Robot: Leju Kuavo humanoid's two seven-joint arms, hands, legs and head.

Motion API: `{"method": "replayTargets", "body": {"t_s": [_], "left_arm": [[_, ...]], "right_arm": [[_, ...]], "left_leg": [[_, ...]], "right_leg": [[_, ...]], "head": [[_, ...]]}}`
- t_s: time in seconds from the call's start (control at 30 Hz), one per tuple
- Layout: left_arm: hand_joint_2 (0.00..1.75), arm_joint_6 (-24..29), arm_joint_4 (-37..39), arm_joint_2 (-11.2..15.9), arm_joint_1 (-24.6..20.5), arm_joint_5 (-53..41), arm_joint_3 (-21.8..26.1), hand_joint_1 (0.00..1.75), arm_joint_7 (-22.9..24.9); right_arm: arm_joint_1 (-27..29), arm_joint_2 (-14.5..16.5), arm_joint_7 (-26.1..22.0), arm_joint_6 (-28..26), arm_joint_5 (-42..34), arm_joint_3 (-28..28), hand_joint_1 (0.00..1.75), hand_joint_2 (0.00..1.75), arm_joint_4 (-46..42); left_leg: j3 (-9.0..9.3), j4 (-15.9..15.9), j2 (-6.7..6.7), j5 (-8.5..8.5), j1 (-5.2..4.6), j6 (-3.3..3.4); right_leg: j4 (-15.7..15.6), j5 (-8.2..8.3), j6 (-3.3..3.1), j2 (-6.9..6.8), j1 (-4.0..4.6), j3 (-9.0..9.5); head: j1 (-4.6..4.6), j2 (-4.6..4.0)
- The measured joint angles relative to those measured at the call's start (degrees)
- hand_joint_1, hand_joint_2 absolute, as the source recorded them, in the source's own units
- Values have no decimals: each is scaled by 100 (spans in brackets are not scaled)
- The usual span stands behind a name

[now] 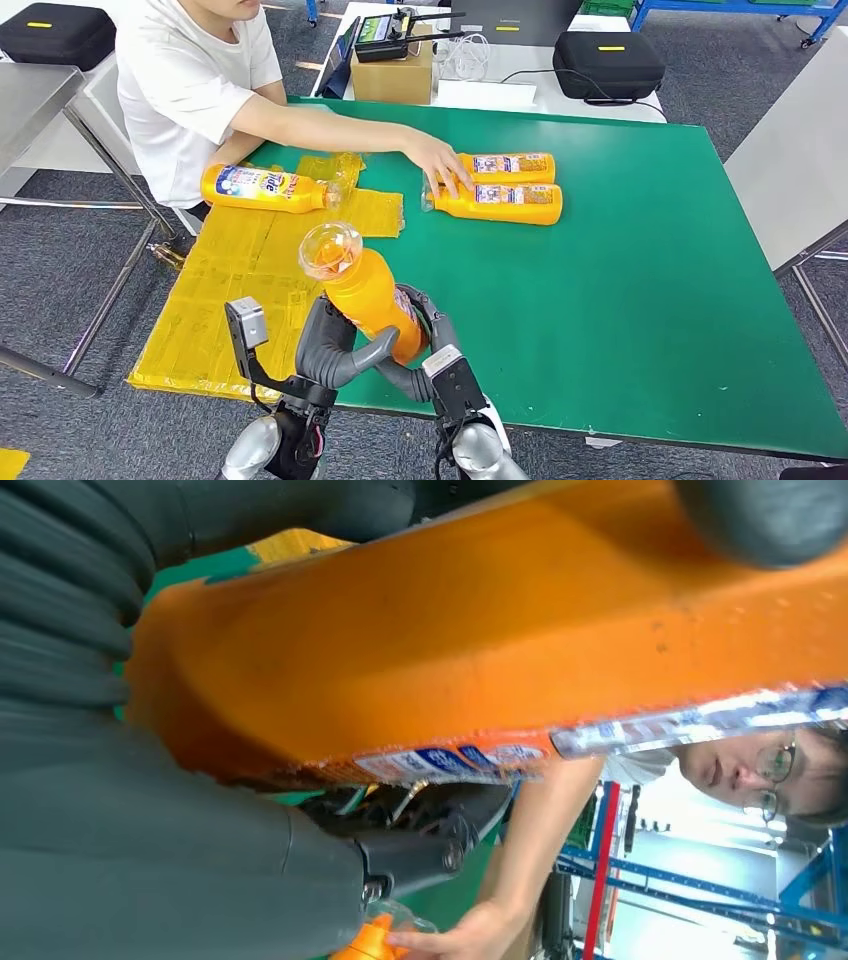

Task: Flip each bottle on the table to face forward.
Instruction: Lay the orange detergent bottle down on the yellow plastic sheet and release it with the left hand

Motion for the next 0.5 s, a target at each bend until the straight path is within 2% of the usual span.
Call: {"method": "replayTargets", "body": {"t_s": [0.3, 0.33, 0.47, 0.5], "left_arm": [[175, -530, 1, 142, 14, 195, 26, 0, 161], [175, -564, 6, 153, 16, 191, 31, 4, 172], [175, -699, 71, 191, 9, 169, 42, 175, 210], [175, -724, 97, 191, 3, 196, 43, 175, 231]], "right_arm": [[-271, -109, 143, 151, 207, 112, 175, 175, 287], [-294, -118, 153, 169, 234, 120, 175, 175, 311], [-398, -157, 195, 264, 422, 158, 175, 175, 401], [-414, -162, 207, 295, 454, 164, 175, 175, 424]], "left_leg": [[-1, 0, 0, 0, -1, 0], [-1, 0, 0, 0, -1, 0], [-1, 0, 0, 0, -1, 0], [-1, 0, 0, 0, 0, 0]], "right_leg": [[1, 0, 0, 0, -1, -1], [1, 0, 0, 0, -1, -1], [0, 0, 0, 0, -1, -3], [0, 0, 0, 0, 0, -3]], "head": [[1, 0], [1, 0], [0, 0], [1, 0]]}}
